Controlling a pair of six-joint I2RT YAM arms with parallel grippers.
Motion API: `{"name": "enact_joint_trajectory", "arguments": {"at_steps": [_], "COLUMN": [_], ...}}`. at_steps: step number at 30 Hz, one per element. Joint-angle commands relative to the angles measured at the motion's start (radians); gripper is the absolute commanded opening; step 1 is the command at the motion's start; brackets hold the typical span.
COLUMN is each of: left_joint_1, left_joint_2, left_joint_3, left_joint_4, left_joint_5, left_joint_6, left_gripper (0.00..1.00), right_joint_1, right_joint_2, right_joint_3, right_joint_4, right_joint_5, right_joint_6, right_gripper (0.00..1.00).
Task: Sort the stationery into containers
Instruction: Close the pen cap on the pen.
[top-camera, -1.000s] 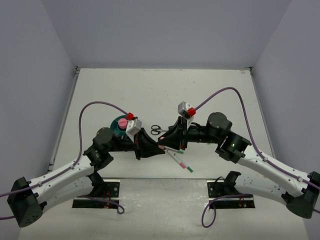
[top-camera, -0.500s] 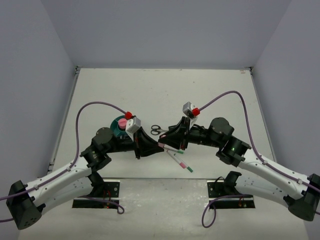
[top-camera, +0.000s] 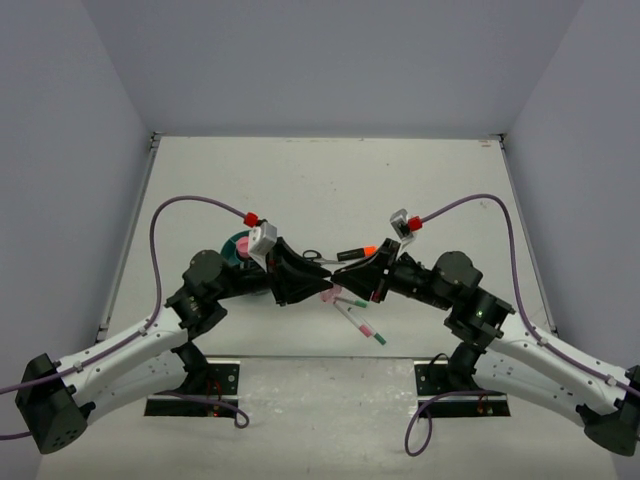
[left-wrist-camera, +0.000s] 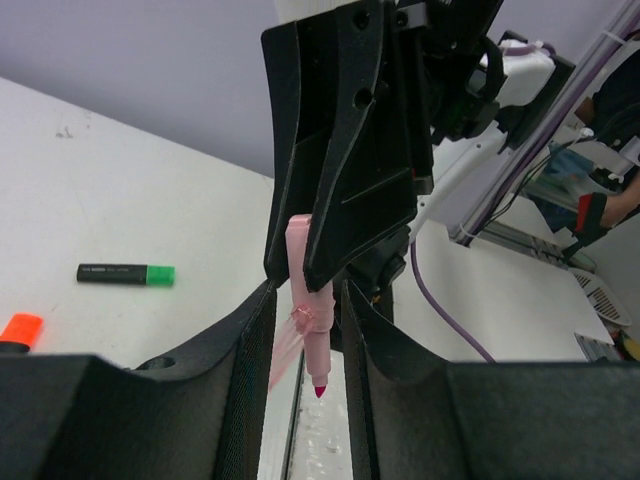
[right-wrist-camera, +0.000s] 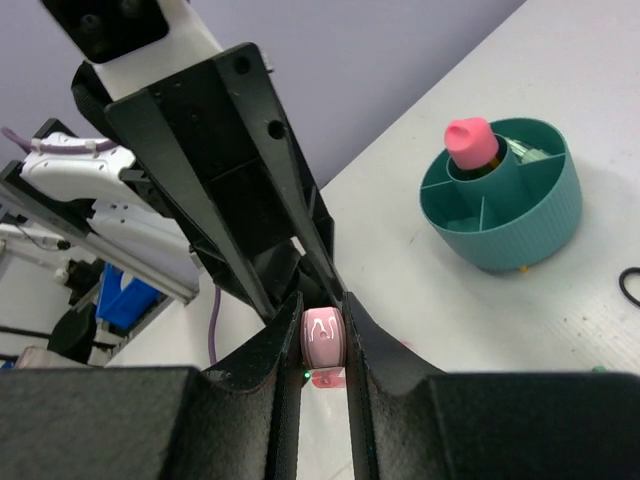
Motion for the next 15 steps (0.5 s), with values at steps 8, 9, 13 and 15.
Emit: {"name": "enact_joint_trajectory", "arguments": {"at_steps": [8, 9, 13, 15], "left_joint_1": [0.005, 0.004, 0.005, 0.005], "left_joint_2": [-0.015, -0.023, -0.042, -0.042], "left_joint_3": [0.036, 0.03, -0.012, -0.035], "left_joint_4": [0.077, 0.059, 0.073, 0.135], "left_joint_5": [-0.045, -0.079, -0.143, -0.102], "left_joint_6": [0.019, 0.028, 0.023, 0.029], "left_gripper": [0.72, 0.86, 0.99, 1.0], "right_joint_1": [-0.02, -0.022, -0.023, -0.023], "right_joint_2": [-0.065, -0.078, -0.077, -0.055], "right_joint_3": [-0.008, -0.001, 0.079, 0.152], "right_joint_4": [-0.051, -0.06, -0.146, -0.192], "right_joint_5": [0.154, 0.163, 0.151, 0.042], "right_joint_6": [0.036, 0.03, -0.035, -0.112], "right_gripper": [0.0, 0.0, 0.0, 0.0]}}
